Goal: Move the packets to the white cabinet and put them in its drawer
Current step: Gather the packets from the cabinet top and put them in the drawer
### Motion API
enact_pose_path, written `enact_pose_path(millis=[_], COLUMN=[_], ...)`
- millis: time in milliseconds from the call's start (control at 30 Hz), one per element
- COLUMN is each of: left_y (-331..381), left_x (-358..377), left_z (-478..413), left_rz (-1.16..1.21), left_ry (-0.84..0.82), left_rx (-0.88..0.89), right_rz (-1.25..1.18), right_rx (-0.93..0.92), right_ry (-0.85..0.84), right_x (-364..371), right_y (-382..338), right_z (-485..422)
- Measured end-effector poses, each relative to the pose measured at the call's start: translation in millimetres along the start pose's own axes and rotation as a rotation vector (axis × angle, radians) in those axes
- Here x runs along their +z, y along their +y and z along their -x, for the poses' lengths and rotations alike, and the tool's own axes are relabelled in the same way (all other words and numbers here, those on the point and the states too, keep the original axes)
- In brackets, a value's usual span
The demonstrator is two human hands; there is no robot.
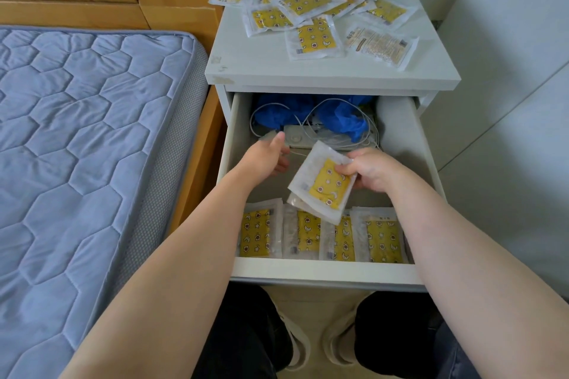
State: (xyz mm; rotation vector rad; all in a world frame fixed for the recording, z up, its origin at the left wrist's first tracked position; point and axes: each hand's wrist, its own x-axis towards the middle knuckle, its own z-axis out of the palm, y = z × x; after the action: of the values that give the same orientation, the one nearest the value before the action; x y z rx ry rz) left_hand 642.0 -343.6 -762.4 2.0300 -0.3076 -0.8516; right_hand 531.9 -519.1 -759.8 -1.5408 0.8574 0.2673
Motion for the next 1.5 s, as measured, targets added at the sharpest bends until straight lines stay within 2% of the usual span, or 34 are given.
enact_pose_path(millis=[133,267,367,467,667,967,1067,1233,1367,1500], left_y=[-13,-18,-26,-31,-32,-35,-36,-37,-37,-37], left_x=[4,6,12,17,23,26,26,26,27,26], left_z=[-7,-4,-2,-1,1,-1,-1,-2,-2,-1], left_rz=[-0.342,-0.657,-0.818,-0.904,-0.954,-0.934,-0.95,-1.003,-1.016,-0.99], left_ry=[-0.061,-0.272,-0.452,-0.518,-0.536,-0.468,-0.499,-0.535,-0.549,-0.565], left_rx=[-0.087,-0.027,-0.043,-0.055,-0.011,0.059,0.065,0.044,0.033,0.033], right_rz=[0.353,0.923,1.101,1.171,1.21,1.364,1.436,1.38,1.463,1.431], right_rx=[0.088,-0.064,-0.142,-0.165,-0.073,-0.135,-0.16,-0.119,-0.087,-0.078], right_ry=[-0.082,-0.092,-0.142,-0.143,-0.166,-0.244,-0.257,-0.29,-0.361,-0.376], right_x=[23,49,58,60,62,52,57,57,61,61], right_y=[14,23,28,30,36,30,33,33,33,33], right_z=[-5,-6,-6,-9,-11,-7,-8,-10,-9,-9])
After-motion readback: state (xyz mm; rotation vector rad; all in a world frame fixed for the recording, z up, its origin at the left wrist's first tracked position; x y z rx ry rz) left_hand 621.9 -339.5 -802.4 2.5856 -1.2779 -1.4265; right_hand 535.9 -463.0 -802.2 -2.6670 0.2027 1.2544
